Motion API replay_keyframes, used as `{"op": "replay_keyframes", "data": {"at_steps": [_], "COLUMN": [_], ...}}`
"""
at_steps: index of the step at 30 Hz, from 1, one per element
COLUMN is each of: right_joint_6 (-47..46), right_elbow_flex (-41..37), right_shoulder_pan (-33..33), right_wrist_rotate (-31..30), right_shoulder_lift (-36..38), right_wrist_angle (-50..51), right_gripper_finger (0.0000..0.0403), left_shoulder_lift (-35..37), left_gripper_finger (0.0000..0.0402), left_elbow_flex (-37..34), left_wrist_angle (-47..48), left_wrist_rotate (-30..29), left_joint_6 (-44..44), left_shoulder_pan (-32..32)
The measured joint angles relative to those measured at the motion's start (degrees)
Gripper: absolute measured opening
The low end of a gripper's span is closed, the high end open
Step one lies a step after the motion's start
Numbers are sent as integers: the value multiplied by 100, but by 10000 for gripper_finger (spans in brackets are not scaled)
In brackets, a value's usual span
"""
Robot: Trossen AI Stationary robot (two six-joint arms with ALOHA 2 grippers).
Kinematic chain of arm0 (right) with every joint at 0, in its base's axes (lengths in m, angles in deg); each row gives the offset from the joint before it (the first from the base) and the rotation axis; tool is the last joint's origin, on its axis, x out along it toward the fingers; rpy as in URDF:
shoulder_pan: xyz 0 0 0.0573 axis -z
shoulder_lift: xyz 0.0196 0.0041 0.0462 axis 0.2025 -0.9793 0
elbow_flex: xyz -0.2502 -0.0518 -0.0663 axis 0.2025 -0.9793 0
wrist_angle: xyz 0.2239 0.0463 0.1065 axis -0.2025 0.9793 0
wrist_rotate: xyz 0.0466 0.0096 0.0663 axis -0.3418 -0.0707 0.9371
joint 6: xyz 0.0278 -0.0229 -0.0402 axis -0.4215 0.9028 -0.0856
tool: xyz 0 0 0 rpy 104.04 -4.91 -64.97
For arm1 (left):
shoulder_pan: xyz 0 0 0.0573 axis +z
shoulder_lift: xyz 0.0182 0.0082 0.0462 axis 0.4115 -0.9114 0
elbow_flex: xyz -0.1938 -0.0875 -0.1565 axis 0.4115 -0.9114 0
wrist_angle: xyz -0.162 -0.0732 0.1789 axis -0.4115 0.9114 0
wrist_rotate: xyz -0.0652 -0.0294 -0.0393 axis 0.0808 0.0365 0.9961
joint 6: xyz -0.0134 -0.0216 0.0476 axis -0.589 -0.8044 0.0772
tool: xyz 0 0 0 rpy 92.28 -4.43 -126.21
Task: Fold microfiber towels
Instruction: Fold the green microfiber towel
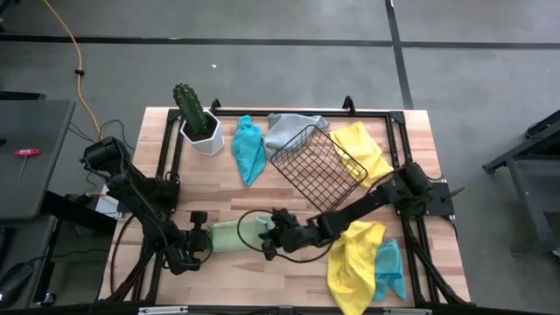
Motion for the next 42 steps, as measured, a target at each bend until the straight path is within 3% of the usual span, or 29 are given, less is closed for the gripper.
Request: {"op": "replay_keyframes", "data": {"at_steps": [11, 17, 24, 35, 42], "right_joint_6": [94, 545, 1146, 1010, 1286], "right_elbow_flex": [86, 1029, 2127, 2212, 2216], "right_shoulder_pan": [254, 344, 517, 598, 596], "right_wrist_rotate": [450, 715, 675, 702, 1176], "right_shoulder_lift": [-926, -1516, -1953, -1985, -1985], "right_wrist_angle": [-1884, -1815, -499, -615, -951], "right_gripper_finger": [0, 0, 0, 0, 0], "left_shoulder_lift": [0, 1, 2, 2, 2], "left_gripper_finger": [0, 0, 0, 0, 0], "left_elbow_flex": [0, 0, 0, 0, 0], "left_wrist_angle": [9, 12, 15, 17, 17], "left_wrist_rotate": [0, -16, -20, -22, -34], "left_joint_6": [-2, -2, -2, -2, -2], "left_shoulder_pan": [-2, -4, -4, -4, -4]}}
